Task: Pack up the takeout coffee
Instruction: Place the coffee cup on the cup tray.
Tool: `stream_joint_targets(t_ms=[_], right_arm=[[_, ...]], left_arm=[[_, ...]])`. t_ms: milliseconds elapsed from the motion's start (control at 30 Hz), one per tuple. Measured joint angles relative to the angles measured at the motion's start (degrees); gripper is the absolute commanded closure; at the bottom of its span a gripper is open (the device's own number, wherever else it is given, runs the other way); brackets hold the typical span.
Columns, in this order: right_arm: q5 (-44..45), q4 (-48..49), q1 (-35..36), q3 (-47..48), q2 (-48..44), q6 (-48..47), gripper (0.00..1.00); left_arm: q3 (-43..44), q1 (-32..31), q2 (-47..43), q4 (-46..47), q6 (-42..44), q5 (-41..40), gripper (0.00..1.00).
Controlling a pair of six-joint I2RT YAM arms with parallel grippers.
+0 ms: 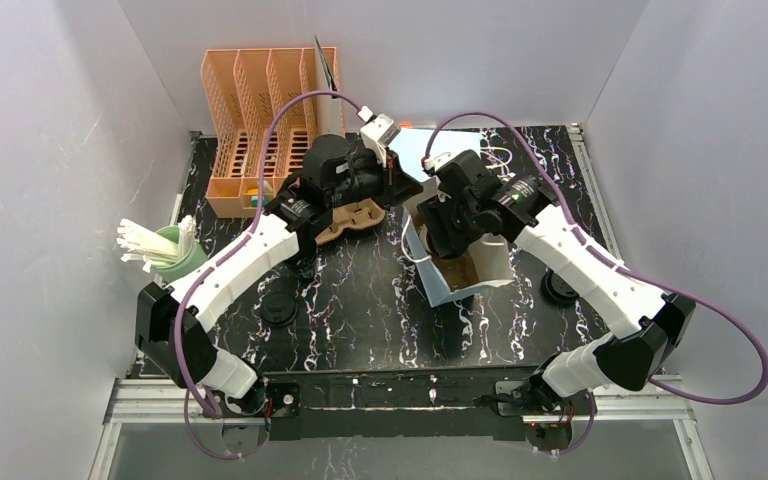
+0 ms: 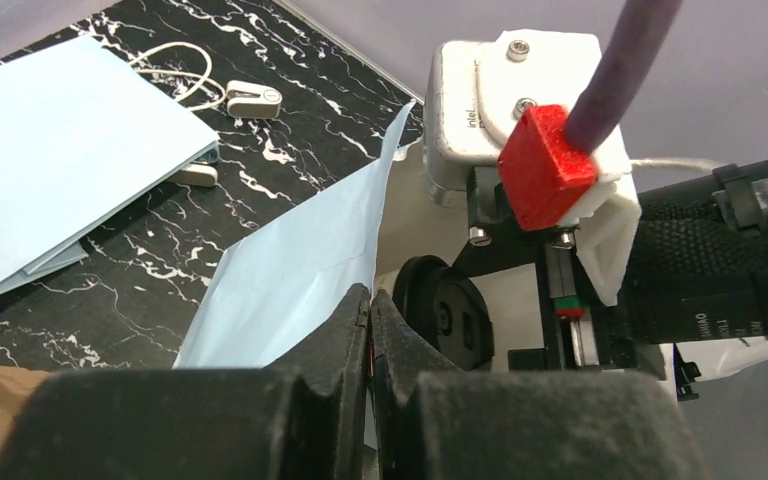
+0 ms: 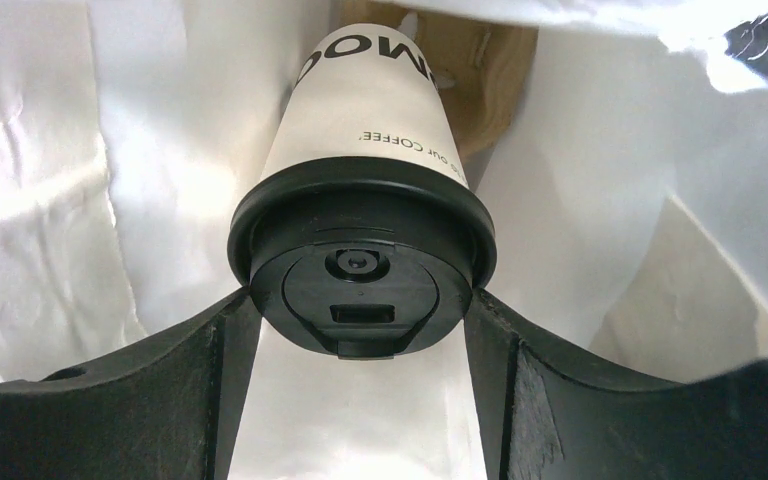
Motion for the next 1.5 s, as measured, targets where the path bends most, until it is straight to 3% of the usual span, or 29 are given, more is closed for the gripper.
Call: stream_joint_targets(t_ms=[500, 933, 1500], right_arm=[[4.9, -7.7, 4.8, -2.7, -0.1, 6.3, 0.71], [17.1, 0.9, 5.2, -11.4, 0.2, 8.8, 0.73], [14.0, 7.0, 4.9, -12.2, 0.6, 6.3, 0.71]], left_arm=[[-2.7, 0.0, -1.4, 7.1, -2.3, -0.6, 1.0], [-2.0, 0.0, -1.4, 7.1, -4.9, 0.2, 1.0], [-1.6, 2.2, -1.4, 6.8, -5.0, 2.7, 1.0]])
